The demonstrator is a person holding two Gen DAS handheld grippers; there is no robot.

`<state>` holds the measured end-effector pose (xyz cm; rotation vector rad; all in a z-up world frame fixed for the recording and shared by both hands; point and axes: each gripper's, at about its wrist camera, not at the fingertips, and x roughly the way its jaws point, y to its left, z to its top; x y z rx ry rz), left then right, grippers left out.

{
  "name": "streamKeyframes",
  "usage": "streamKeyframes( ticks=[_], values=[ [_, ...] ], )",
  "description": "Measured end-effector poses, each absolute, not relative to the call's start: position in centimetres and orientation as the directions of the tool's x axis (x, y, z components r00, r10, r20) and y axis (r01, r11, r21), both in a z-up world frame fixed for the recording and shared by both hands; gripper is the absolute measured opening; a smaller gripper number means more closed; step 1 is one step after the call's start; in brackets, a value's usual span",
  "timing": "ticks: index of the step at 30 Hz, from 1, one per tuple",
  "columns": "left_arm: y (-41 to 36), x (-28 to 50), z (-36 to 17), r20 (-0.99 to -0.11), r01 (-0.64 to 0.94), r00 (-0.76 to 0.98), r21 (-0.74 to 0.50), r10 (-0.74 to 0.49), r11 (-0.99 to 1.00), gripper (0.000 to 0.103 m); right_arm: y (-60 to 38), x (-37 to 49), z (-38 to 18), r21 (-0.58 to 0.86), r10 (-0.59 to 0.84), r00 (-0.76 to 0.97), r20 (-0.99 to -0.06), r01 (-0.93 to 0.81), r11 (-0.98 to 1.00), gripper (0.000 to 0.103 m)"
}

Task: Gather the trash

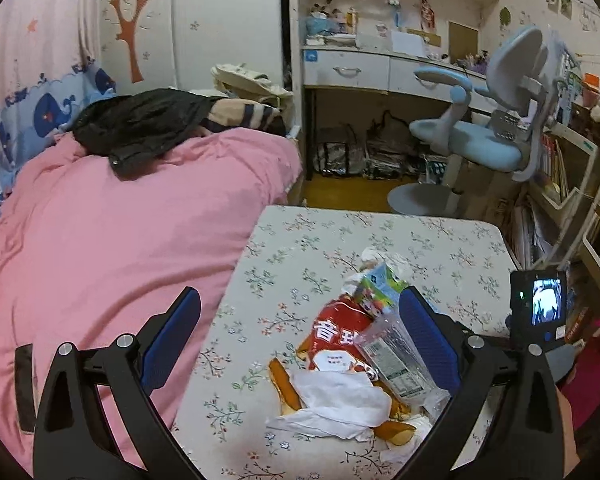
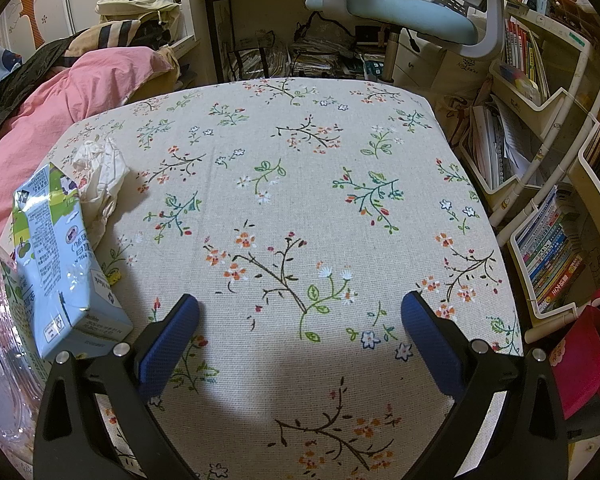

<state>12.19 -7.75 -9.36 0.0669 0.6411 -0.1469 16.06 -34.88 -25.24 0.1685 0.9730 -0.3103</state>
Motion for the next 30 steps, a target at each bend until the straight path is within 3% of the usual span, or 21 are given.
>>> streamKeyframes(
  ticks=[4,11,16,20,30],
  values=[
    [-8.1,12.3,-9.7,-0.609,0.200,0.772,-0.042,-0.184,0.979,0.096,-34.9,16.1,-25.3,0.002,-0.183,0.524,-0.832,0.333,0.943,0.097],
    [-8.7,11.7,-9.6,-0.597,0.226,0.776,-0.037,-0.203,0.973,0.096,-35.7,15.1,-24.0,-0.004,-0.172,0.462,-0.870,0.341,0.940,0.097],
    [-8.7,11.0,-9.5,-0.591,0.228,0.778,-0.051,-0.213,0.972,0.096,-34.4,12.1,-18.3,-0.071,-0.262,0.583,-0.769,0.329,0.942,0.097],
    [-8.4,10.2,-8.9,-0.573,0.235,0.788,-0.058,-0.225,0.970,0.096,-32.8,7.7,-14.0,-0.010,-0.226,0.702,-0.675,0.298,0.955,0.097],
    [-7.5,9.7,-8.5,-0.565,0.220,0.797,-0.057,-0.213,0.974,0.096,-29.7,5.7,-12.2,0.069,-0.149,0.791,-0.593,0.235,0.970,0.097]
  ],
)
